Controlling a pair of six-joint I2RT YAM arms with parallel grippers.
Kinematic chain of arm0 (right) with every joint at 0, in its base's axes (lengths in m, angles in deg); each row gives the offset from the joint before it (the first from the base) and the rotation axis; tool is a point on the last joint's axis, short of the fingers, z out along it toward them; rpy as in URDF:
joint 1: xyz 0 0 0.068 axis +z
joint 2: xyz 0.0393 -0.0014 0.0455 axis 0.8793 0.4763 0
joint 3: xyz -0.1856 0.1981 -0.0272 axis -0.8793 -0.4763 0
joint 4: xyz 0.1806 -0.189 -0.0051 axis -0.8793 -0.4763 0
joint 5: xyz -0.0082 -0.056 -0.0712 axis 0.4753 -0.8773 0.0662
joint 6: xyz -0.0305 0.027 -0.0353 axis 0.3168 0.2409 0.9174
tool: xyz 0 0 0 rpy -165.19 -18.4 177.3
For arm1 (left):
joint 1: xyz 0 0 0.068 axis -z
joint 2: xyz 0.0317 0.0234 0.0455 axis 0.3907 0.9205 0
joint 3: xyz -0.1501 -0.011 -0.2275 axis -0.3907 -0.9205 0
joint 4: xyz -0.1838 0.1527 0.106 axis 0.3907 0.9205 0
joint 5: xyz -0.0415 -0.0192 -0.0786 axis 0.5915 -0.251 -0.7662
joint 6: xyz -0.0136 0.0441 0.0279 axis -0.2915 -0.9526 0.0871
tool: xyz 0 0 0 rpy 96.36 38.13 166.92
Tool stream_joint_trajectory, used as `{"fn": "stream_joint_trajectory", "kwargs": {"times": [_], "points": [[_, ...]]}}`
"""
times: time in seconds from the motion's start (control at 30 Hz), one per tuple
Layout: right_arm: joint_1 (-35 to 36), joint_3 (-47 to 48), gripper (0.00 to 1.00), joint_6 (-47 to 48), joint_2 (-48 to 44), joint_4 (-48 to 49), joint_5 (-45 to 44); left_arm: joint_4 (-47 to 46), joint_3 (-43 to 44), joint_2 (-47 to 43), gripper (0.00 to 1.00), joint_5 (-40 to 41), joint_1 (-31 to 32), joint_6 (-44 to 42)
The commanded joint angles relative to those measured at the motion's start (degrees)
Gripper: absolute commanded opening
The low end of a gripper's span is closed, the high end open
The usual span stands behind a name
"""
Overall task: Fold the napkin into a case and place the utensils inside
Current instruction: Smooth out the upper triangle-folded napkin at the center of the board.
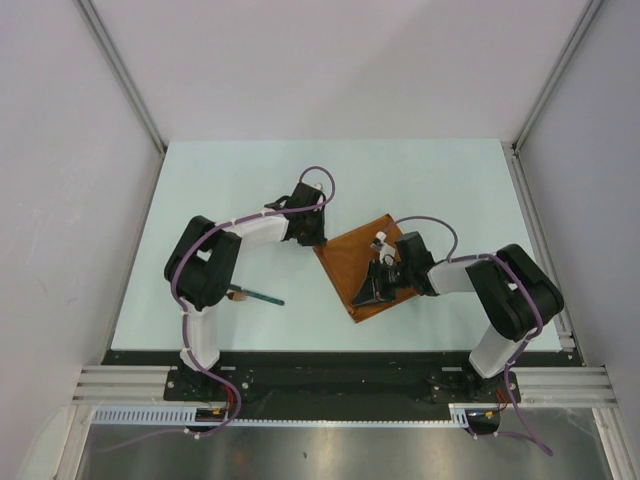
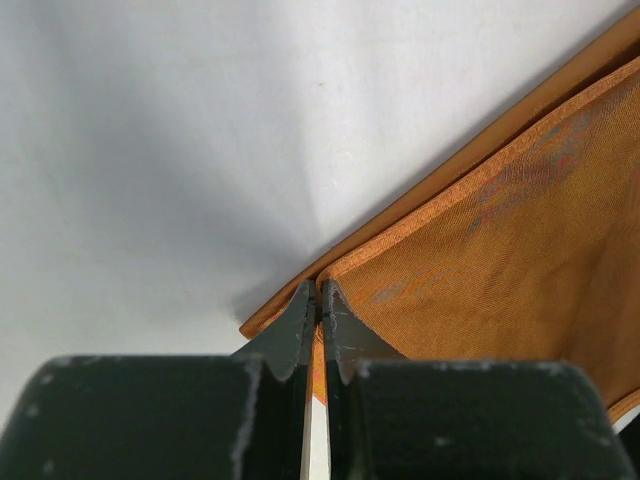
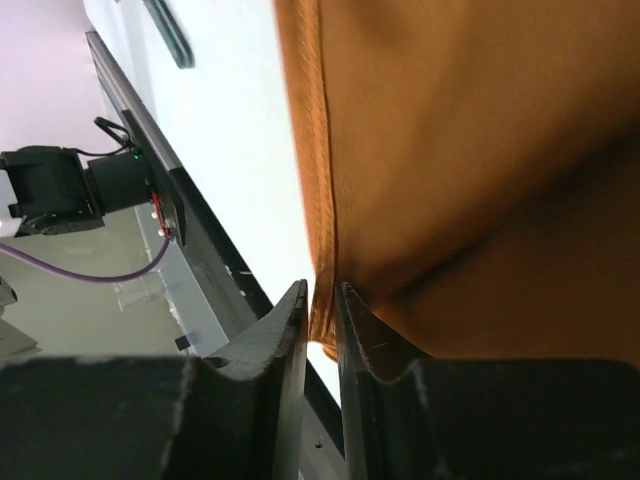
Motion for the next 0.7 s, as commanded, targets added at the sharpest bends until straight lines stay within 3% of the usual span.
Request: {"fn": "stream_joint_trajectory", "kwargs": {"times": [0.0, 0.37, 0.67], "points": [[0.0, -3.3, 0.21, -0.4, 0.1, 4.4, 0.0, -0.9, -0.2, -0.6, 0.05, -0.1, -0.5, 0.3], [1.9, 1.9, 0.21, 0.8, -8.4, -4.3, -3.7, -0.8, -0.1, -1.3, 0.05, -0.2, -0.6, 0.2], [4.2, -5.2, 0.2, -3.9, 0.6, 7.9, -2.6, -1.2, -0.4, -0.9, 0.05, -0.5, -0.5, 0.3]]}}
